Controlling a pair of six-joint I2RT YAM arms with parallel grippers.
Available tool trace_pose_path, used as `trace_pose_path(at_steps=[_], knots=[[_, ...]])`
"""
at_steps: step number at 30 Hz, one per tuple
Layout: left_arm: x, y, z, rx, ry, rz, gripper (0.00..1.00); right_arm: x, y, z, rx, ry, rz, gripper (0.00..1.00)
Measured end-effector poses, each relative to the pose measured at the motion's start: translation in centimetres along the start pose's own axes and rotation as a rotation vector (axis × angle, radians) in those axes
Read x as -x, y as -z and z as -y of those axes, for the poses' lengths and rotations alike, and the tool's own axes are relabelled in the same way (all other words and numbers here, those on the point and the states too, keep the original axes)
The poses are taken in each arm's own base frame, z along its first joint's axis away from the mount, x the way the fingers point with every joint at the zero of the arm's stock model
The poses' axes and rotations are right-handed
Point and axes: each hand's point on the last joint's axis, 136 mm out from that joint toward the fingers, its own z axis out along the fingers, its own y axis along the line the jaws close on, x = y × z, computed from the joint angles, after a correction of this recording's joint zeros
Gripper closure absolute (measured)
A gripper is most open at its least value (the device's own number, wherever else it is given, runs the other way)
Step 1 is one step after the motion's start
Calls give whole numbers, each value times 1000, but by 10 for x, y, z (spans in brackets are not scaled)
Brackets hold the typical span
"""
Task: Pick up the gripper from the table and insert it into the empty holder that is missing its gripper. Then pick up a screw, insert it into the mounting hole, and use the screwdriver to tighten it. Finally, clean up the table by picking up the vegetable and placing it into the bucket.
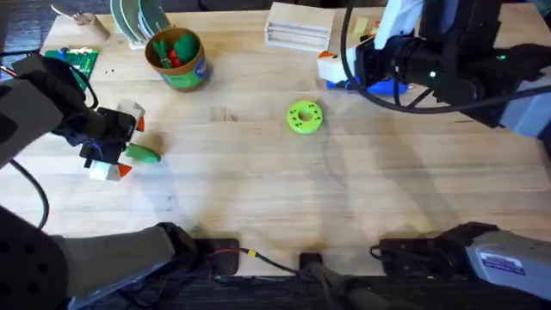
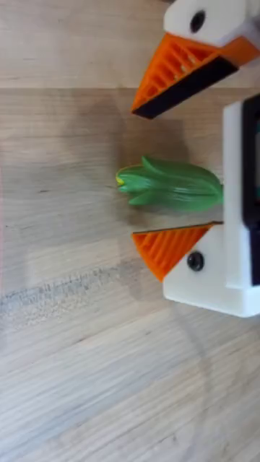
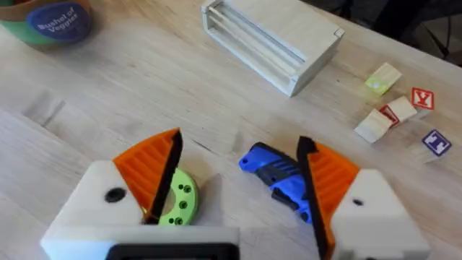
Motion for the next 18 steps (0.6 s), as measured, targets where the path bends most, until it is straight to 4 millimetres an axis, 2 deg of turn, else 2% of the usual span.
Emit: trace_pose_path(at_steps=[3, 10, 12, 18], knots=[[-4, -3, -2, 0, 0, -11, 113, 0, 0, 0, 0, 0, 0, 9], [-7, -7, -9, 16, 0, -4, 188, 0, 0, 0, 0, 0, 0, 10], [-7, -7, -10, 19, 0, -2, 273, 0, 0, 0, 0, 0, 0, 9], [-8, -8, -10, 18, 2, -5, 638, 0, 0, 0, 0, 0, 0, 10]])
